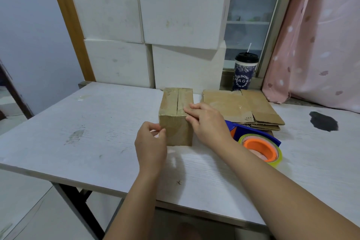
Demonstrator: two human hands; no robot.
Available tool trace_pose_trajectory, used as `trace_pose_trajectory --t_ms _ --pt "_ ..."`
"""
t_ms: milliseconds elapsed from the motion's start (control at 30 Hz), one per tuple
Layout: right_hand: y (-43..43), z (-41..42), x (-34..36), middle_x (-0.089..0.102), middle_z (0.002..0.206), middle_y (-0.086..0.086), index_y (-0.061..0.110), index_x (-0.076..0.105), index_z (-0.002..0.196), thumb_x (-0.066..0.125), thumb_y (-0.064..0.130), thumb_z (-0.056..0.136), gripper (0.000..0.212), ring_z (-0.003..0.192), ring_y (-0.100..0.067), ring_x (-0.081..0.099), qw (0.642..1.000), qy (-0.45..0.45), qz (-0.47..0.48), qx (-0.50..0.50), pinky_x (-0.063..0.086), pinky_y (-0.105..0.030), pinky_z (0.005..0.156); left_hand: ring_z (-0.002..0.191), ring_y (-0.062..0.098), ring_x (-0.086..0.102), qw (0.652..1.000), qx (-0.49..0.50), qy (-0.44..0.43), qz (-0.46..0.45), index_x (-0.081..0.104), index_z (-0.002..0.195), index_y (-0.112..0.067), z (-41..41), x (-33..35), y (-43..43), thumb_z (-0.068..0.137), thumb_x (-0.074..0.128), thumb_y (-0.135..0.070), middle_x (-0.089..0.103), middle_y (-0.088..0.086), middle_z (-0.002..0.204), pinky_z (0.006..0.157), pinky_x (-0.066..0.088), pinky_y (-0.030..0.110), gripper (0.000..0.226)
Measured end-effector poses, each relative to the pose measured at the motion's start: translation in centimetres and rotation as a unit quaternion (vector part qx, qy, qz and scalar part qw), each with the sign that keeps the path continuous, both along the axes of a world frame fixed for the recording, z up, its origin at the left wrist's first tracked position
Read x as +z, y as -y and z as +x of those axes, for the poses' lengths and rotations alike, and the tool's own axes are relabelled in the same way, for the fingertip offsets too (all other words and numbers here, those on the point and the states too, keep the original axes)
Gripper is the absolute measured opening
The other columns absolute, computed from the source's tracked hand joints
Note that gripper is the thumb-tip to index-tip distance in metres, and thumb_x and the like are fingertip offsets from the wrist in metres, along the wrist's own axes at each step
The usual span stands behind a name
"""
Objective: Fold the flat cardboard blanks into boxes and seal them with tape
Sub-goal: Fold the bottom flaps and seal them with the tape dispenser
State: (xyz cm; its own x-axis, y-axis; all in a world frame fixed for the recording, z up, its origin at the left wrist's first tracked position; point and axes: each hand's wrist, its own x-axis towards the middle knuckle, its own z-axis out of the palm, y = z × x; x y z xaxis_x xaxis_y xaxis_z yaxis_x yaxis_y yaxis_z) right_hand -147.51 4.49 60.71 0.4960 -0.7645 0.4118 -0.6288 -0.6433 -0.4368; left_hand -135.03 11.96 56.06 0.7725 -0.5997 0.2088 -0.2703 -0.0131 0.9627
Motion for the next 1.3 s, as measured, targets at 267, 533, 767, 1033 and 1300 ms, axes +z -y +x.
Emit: trace_pose_trajectory --t_ms 267,533,767,1033,1300 --pt "0.1 0.0 0.8 0.038 0.151 0.004 0.027 0.063 0.126 0.044 0.001 0.096 0.043 0.139 -0.013 0.033 0.986 0.083 0.123 0.076 0.027 -0.032 0.115 0.105 -0.006 0.046 0.979 -0.085 0.173 -0.067 0.065 0.110 -0.021 2.6 2.7 -1.1 0.094 0.039 -0.028 0.056 -0.018 0.114 0.086 0.030 0.001 0.031" --pt "-2.8 3.0 -0.8 0.049 0.140 0.006 0.031 0.040 0.139 0.055 0.057 0.088 0.059 0.125 -0.016 0.050 0.867 0.298 0.398 0.002 0.041 -0.041 0.106 0.120 0.009 0.051 0.994 -0.066 0.046 -0.075 0.058 0.100 -0.036 1.2 1.7 -2.8 0.092 0.057 -0.024 0.042 -0.007 0.136 0.099 0.045 0.042 0.014" --pt "-5.4 4.5 -1.5 0.053 0.122 -0.004 0.050 0.046 0.095 0.073 0.058 0.058 0.047 0.104 -0.015 0.059 0.842 0.403 0.358 0.024 0.052 -0.035 0.089 0.106 0.013 0.061 0.957 -0.129 -0.234 -0.117 0.015 0.145 -0.040 0.4 3.2 -3.9 0.090 0.051 -0.010 0.050 -0.004 0.135 0.090 0.052 0.046 0.072" --pt "-6.2 2.9 -1.4 0.019 0.141 0.009 0.039 0.041 0.113 0.077 0.026 0.071 0.057 0.142 -0.028 0.017 0.960 0.256 -0.075 0.079 0.025 -0.039 0.115 0.115 0.015 0.059 0.922 -0.202 -0.285 -0.165 0.044 0.132 -0.038 1.2 5.1 -5.3 0.057 0.063 -0.073 0.060 -0.008 0.126 0.095 0.047 0.049 0.085" --pt "-7.0 1.4 -0.2 0.006 0.155 0.009 0.056 0.019 0.135 0.069 0.059 0.067 0.084 0.143 0.002 0.007 0.940 0.319 0.006 0.118 0.019 -0.014 0.113 0.116 0.028 0.058 0.820 -0.263 -0.436 -0.260 0.048 0.135 -0.017 1.0 2.6 -4.2 0.084 0.058 -0.043 0.059 0.009 0.130 0.092 0.050 0.046 0.058"
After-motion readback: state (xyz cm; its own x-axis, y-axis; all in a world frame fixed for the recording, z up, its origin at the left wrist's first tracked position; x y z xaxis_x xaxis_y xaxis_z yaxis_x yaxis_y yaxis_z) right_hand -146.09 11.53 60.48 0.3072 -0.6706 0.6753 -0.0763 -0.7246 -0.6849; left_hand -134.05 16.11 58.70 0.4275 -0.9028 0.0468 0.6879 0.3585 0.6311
